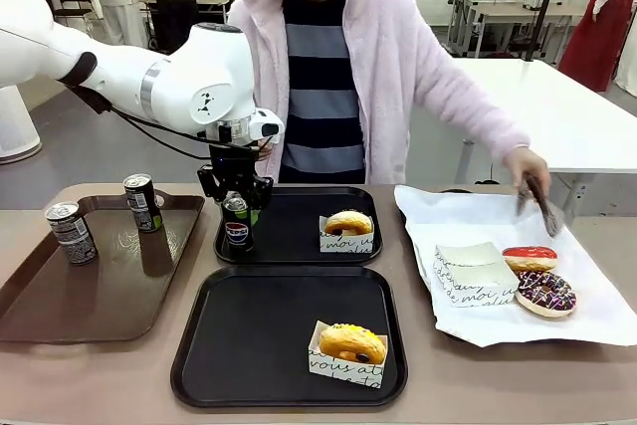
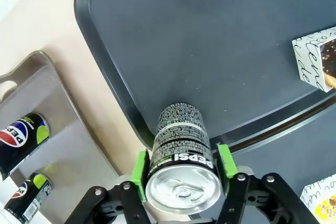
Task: Set up donuts and drinks on trays.
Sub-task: Pick up one Pepsi coke and place it on the Flat Tray.
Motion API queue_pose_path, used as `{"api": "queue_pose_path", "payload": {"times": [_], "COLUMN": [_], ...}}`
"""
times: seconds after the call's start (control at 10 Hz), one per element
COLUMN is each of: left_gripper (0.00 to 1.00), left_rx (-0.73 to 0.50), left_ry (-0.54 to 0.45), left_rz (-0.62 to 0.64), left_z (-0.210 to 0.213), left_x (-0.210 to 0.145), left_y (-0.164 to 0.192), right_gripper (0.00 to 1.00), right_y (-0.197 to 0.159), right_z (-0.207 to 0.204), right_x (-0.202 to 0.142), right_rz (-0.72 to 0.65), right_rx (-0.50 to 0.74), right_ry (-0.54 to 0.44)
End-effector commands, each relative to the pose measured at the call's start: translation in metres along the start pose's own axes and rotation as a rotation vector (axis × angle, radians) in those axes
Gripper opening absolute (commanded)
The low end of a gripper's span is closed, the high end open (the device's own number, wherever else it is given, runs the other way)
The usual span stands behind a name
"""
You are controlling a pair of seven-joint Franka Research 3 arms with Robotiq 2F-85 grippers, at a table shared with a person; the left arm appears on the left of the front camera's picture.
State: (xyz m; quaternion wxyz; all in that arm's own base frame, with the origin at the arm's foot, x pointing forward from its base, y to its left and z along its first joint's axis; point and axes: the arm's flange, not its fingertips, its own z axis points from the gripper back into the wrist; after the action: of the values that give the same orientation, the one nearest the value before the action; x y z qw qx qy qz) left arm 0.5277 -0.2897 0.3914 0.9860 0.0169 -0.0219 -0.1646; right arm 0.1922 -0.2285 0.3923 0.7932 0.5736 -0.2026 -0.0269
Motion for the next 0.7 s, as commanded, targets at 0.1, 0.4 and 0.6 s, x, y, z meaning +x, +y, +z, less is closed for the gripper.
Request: {"api": "queue_pose_path", "payload": {"times": [0.1, 0.4, 0.6], "left_gripper": [1.00, 1.00, 1.00], "left_rx": [-0.009, -0.027, -0.033], "left_ry": [0.004, 0.011, 0.005], "left_rz": [0.039, 0.074, 0.069], "left_z": [0.016, 0.037, 0.062], "left_x": [0.000, -0.014, -0.040], "left_y": [-0.002, -0.005, -0.010], "right_gripper": [1.00, 1.00, 1.00], "right_y": [0.000, 0.000, 0.000], "right_z": [0.000, 0.000, 0.000], "right_x": [0.002, 0.002, 0.002], "right_rz": [0.019, 0.019, 0.019], "right_rx": [0.020, 0.020, 0.020], "right_ry": [-0.019, -0.019, -0.019]}}
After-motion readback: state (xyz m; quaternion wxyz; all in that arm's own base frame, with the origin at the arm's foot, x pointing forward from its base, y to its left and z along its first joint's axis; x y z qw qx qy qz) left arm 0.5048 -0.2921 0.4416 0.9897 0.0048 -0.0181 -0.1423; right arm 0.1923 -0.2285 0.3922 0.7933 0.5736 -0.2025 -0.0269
